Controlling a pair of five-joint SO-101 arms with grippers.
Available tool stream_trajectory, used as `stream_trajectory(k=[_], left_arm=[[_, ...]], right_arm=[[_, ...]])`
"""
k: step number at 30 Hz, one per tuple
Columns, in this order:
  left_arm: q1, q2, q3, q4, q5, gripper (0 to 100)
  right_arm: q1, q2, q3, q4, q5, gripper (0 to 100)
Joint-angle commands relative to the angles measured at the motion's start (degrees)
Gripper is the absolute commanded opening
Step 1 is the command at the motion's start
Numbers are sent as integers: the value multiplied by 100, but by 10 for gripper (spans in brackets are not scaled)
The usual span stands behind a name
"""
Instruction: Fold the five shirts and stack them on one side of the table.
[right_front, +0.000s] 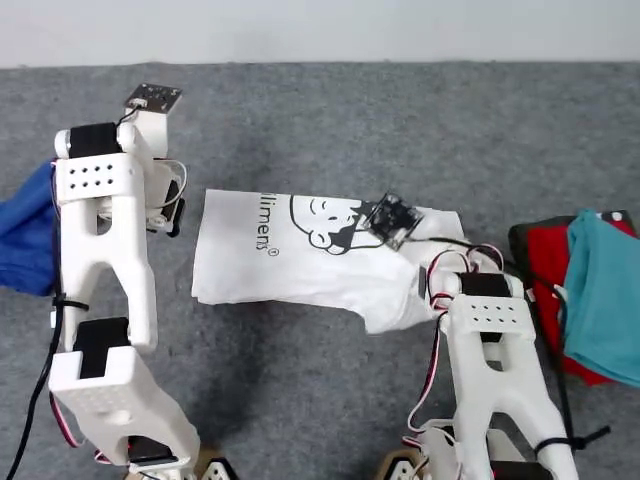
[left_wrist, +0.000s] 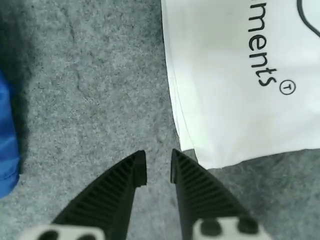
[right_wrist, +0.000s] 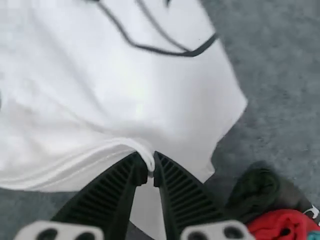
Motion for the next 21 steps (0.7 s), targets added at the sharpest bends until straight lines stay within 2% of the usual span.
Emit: stream_trajectory(k=[1,9,15,21], left_arm=[[9,-220,171,97,-62,86],[9,-220,312,0,-62,86],[123,-220,312,-18,-62,86],[598,-220,312,-18,-62,86]], right_arm=[[233,-4,-246,-523,-457,10],[585,778,-246,-1877,-1415,10],[585,1631,-255,-2677,-1459,10],[593,2141,-255,-3222,-1477,16]])
